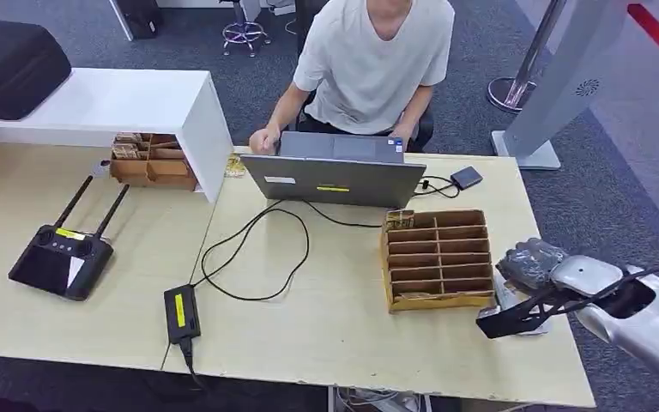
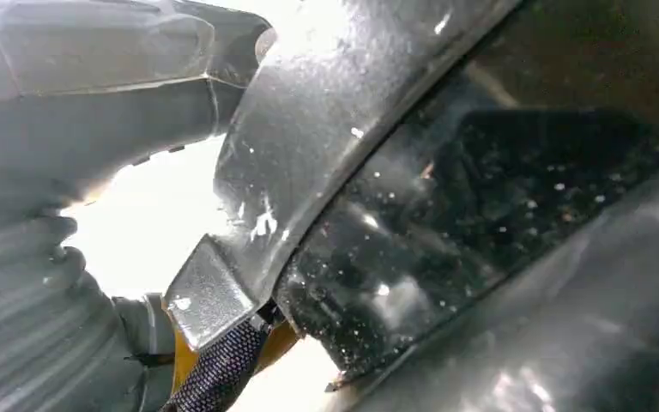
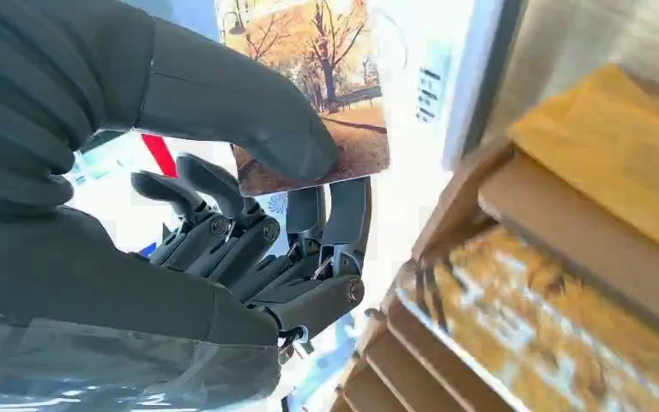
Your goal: Pass the card to the sensor for recognition and then transmit it.
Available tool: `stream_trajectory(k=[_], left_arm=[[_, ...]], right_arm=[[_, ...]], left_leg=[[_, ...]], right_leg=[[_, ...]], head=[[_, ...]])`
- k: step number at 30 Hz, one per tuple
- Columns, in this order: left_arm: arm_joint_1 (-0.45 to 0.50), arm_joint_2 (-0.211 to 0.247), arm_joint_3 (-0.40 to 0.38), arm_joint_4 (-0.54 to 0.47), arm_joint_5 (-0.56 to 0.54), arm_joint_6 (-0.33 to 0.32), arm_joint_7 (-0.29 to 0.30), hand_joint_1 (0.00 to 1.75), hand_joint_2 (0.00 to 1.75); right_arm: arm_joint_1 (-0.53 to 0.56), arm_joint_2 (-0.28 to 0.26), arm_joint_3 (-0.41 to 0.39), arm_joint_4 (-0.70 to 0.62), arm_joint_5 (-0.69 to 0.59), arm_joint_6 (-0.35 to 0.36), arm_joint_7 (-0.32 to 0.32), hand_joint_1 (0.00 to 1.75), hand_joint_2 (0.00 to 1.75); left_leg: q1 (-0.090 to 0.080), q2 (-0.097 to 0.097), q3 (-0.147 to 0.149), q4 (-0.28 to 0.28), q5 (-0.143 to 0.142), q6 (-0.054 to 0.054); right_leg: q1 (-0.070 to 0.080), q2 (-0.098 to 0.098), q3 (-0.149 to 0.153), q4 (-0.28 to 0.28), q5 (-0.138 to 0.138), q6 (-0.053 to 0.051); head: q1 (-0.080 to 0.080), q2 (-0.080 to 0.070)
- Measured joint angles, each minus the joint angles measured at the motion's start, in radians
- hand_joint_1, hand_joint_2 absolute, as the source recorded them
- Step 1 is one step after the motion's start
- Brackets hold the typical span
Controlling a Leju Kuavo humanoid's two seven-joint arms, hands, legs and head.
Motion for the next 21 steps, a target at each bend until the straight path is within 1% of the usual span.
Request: stream_trajectory(k=[3, 11, 16, 21], left_arm=[[0.0, 0.0, 0.0, 0.0, 0.001, 0.0, 0.0, 0.0, 1.75], [0.0, 0.0, 0.0, 0.0, 0.005, 0.001, 0.0, 0.0, 1.75], [0.0, 0.0, 0.0, 0.0, 0.006, 0.002, 0.0, 0.0, 1.75], [0.0, 0.0, 0.0, 0.0, 0.012, 0.002, 0.0, 0.0, 1.75]], right_arm=[[0.007, -0.01, -0.005, 0.0, -0.002, 0.0, 0.005, 1.75, 1.75], [0.05, -0.061, -0.047, -0.001, -0.005, -0.005, 0.01, 1.75, 1.75], [0.063, -0.068, -0.068, -0.002, -0.008, 0.0, 0.01, 1.75, 1.75], [0.077, -0.067, -0.087, -0.001, 0.003, 0.005, -0.004, 1.75, 1.75]], left_leg=[[0.0, 0.0, 0.0, 0.0, 0.0, 0.0], [0.0, 0.0, -0.001, 0.0, 0.0, 0.0], [0.0, 0.0, -0.001, 0.0, 0.0, 0.0], [0.0, 0.0, -0.001, 0.0, 0.0, 0.0]], right_leg=[[0.0, 0.0, 0.0, 0.0, 0.0, 0.0], [0.0, 0.0, 0.0, 0.0, 0.0, 0.0], [0.0, 0.0, -0.001, 0.0, 0.0, 0.0], [0.0, 0.0, -0.001, 0.0, 0.0, 0.0]], head=[[0.0, 0.0], [0.0, 0.0], [0.0, 0.0], [0.0, 0.0]])
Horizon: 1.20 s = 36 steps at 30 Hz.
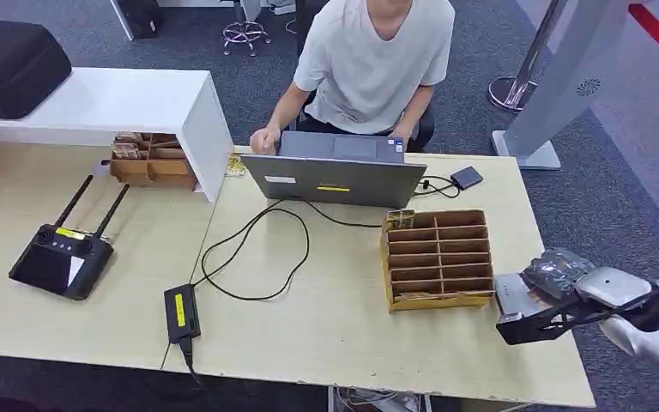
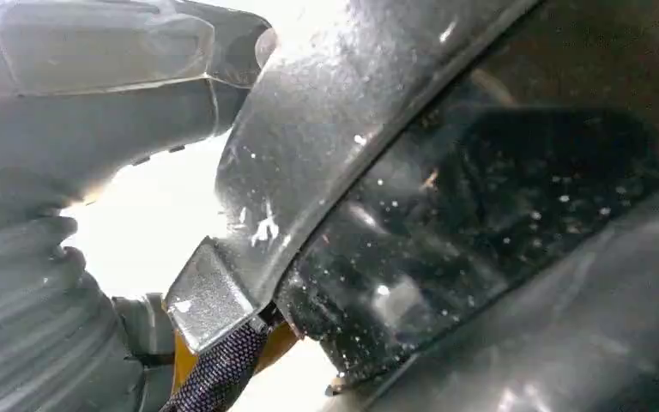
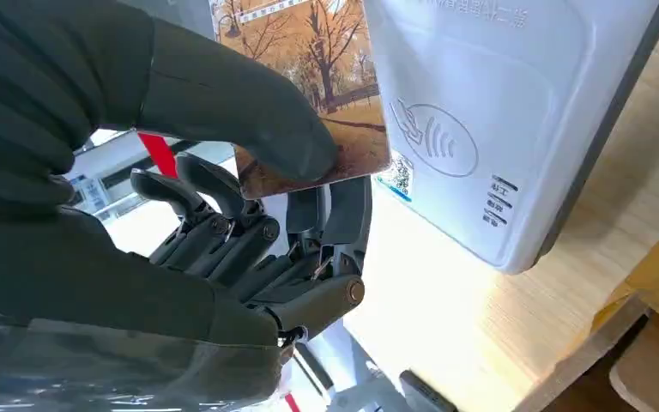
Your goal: Pass the card to the sensor for recognition and then transmit it.
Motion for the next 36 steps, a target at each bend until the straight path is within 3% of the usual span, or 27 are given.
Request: stream_trajectory(k=[16, 22, 26, 36], left_arm=[[0.0, 0.0, 0.0, 0.0, 0.003, 0.002, 0.0, 0.0, 1.75], [0.001, 0.0, 0.0, 0.0, 0.01, 0.005, 0.0, 0.0, 1.75], [0.001, 0.0, 0.0, 0.0, 0.01, 0.005, 0.0, 0.0, 1.75], [0.001, 0.0, 0.0, 0.0, 0.01, 0.005, 0.0, 0.0, 1.75]], right_arm=[[0.006, 0.002, -0.013, -0.001, 0.016, -0.012, -0.004, 1.75, 1.75], [-0.027, 0.003, -0.079, -0.053, 0.1, -0.215, 0.039, 1.75, 1.75], [-0.028, -0.001, -0.164, -0.113, 0.168, -0.328, 0.043, 1.75, 1.75], [0.07, -0.004, -0.378, -0.211, 0.317, -0.483, 0.058, 1.75, 1.75]], left_leg=[[0.0, 0.0, -0.001, 0.0, 0.0, 0.0], [0.0, 0.0, -0.001, 0.0, 0.0, 0.0], [0.0, 0.0, -0.001, 0.0, 0.0, 0.0], [0.0, 0.0, -0.003, 0.0, 0.0, 0.0]], right_leg=[[0.0, 0.0, 0.0, 0.0, 0.0, 0.0], [0.0, 0.0, -0.001, 0.0, 0.0, 0.0], [0.0, 0.0, -0.001, 0.0, 0.0, 0.0], [0.0, -0.001, -0.001, 0.0, 0.0, 0.0]], head=[[0.0, 0.0], [0.0, 0.0], [0.0, 0.0], [0.0, 0.0]])
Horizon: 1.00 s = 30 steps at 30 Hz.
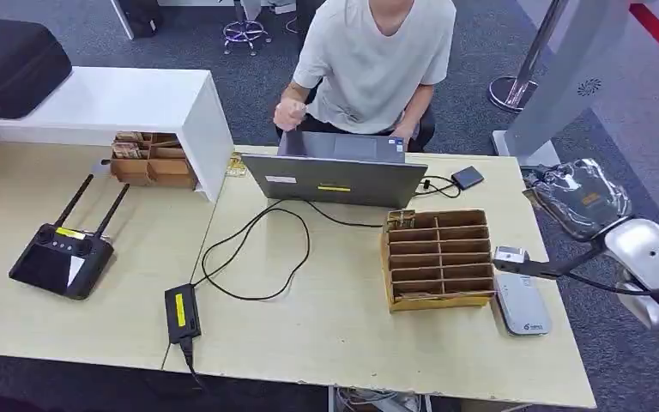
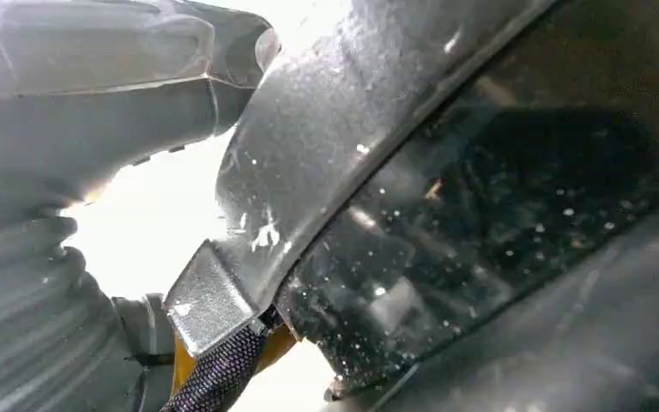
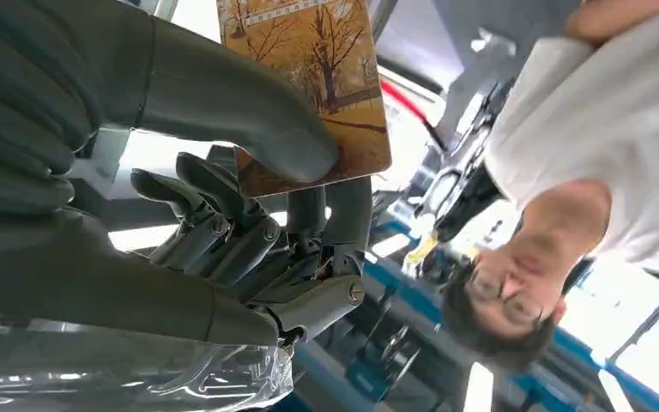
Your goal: Pass the card to the sensor for recognition and then transmit it.
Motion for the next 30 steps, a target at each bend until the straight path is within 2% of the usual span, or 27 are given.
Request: stream_trajectory(k=[6, 13, 18, 25, 27, 30], left_arm=[[0.0, 0.0, 0.0, 0.0, 0.0, 0.0, 0.0, 0.0, 1.75], [-0.001, 0.0, 0.0, 0.0, -0.005, -0.001, 0.0, 0.0, 1.75], [-0.002, 0.0, -0.002, 0.0, -0.026, 0.003, 0.0, 0.0, 1.75], [-0.005, -0.003, -0.023, 0.0, -0.064, 0.023, -0.003, 0.0, 1.75], [-0.006, -0.003, -0.026, 0.0, -0.066, 0.023, -0.003, 0.0, 1.75], [-0.006, -0.004, -0.027, 0.0, -0.066, 0.023, -0.003, 0.0, 1.75]], right_arm=[[0.017, 0.045, -0.086, -0.001, 0.06, -0.023, -0.006, 1.75, 1.75], [-0.013, 0.109, -0.106, 0.03, 0.093, -0.018, -0.008, 1.75, 1.75], [-0.098, 0.231, -0.083, 0.145, 0.136, -0.001, -0.01, 1.75, 1.75], [-0.184, 0.413, -0.032, 0.345, 0.182, -0.009, 0.023, 1.75, 1.75], [-0.201, 0.452, -0.018, 0.388, 0.183, -0.009, 0.024, 1.75, 1.75], [-0.205, 0.459, -0.016, 0.397, 0.183, -0.01, 0.024, 1.75, 1.75]], left_leg=[[0.0, 0.0, 0.0, 0.0, 0.0, 0.0], [0.0, 0.0, -0.001, 0.0, 0.0, 0.0], [0.0, 0.001, -0.001, 0.0, 0.001, -0.001], [0.001, 0.001, 0.0, 0.0, 0.002, -0.002], [0.001, 0.0, -0.001, 0.0, 0.002, -0.002], [0.001, 0.0, -0.001, 0.0, 0.002, -0.002]], right_leg=[[0.0, 0.0, 0.0, 0.0, 0.0, 0.0], [0.0, 0.001, -0.001, 0.001, 0.0, 0.0], [0.0, 0.001, -0.001, 0.001, 0.0, 0.0], [0.0, 0.002, -0.002, 0.002, 0.001, -0.001], [0.0, 0.001, -0.003, 0.002, 0.001, -0.001], [0.0, 0.001, -0.003, 0.002, 0.001, -0.001]], head=[[0.0, 0.0], [0.0, 0.0], [0.0, 0.0], [0.0, 0.0], [0.0, 0.0], [0.0, 0.0]])
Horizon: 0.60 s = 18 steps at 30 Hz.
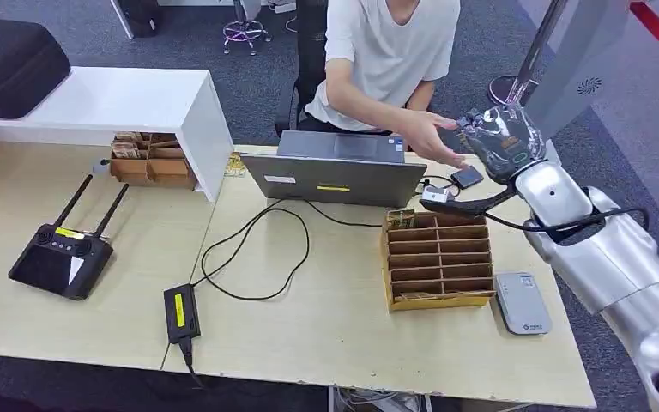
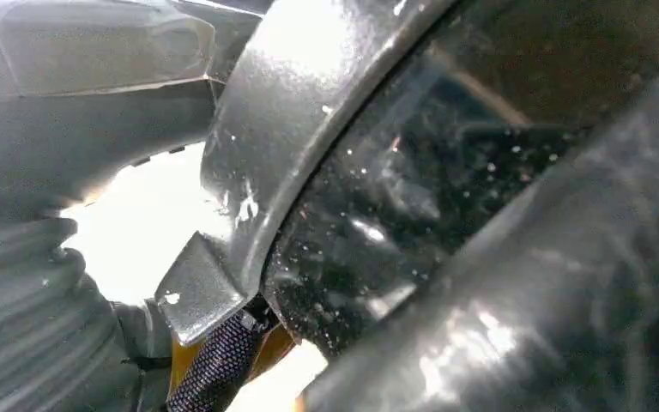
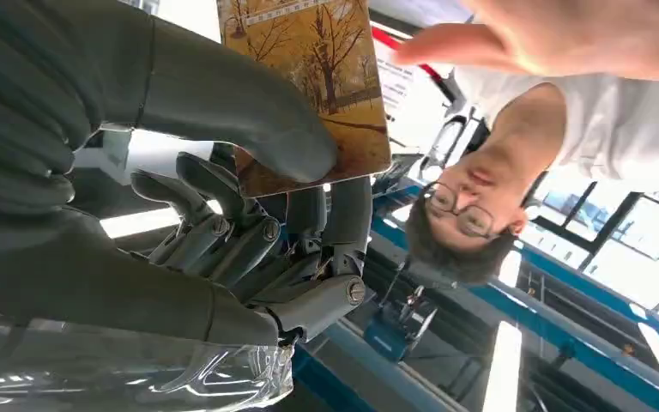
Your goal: Pass the card to the sensor for recognition and then transmit it.
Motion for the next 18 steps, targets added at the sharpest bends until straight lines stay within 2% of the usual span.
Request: stream_trajectory(k=[8, 13, 15, 18], left_arm=[[0.0, 0.0, -0.003, 0.0, 0.0, 0.0, 0.0, 0.0, 1.75], [-0.001, 0.0, -0.011, 0.0, -0.001, 0.0, 0.0, 0.0, 1.75], [-0.001, 0.0, -0.012, 0.0, -0.01, -0.017, -0.021, 0.0, 1.75], [-0.001, 0.0, -0.012, 0.0, -0.01, -0.018, -0.024, 0.0, 1.75]], right_arm=[[-0.005, 0.013, 0.004, 0.014, 0.0, -0.001, 0.0, 1.75, 1.75], [-0.023, 0.057, 0.021, 0.069, 0.0, -0.015, 0.0, 1.75, 1.75], [-0.043, 0.134, 0.024, 0.14, 0.013, -0.034, 0.009, 1.75, 1.75], [-0.05, 0.157, 0.03, 0.159, 0.014, -0.034, 0.009, 1.73, 1.75]], left_leg=[[0.0, 0.0, 0.0, 0.0, 0.0, 0.0], [0.0, 0.0, -0.001, 0.0, 0.0, 0.0], [0.0, 0.001, 0.0, 0.0, 0.0, 0.0], [0.0, 0.0, 0.0, 0.0, 0.0, -0.001]], right_leg=[[0.0, 0.0, 0.0, 0.0, 0.0, 0.0], [0.0, 0.0, 0.0, 0.0, 0.0, 0.0], [0.0, 0.001, -0.001, 0.0, 0.0, 0.0], [0.0, 0.001, -0.001, 0.0, 0.0, 0.0]], head=[[0.0, 0.0], [0.0, 0.0], [0.0, 0.0], [0.0, 0.0]])
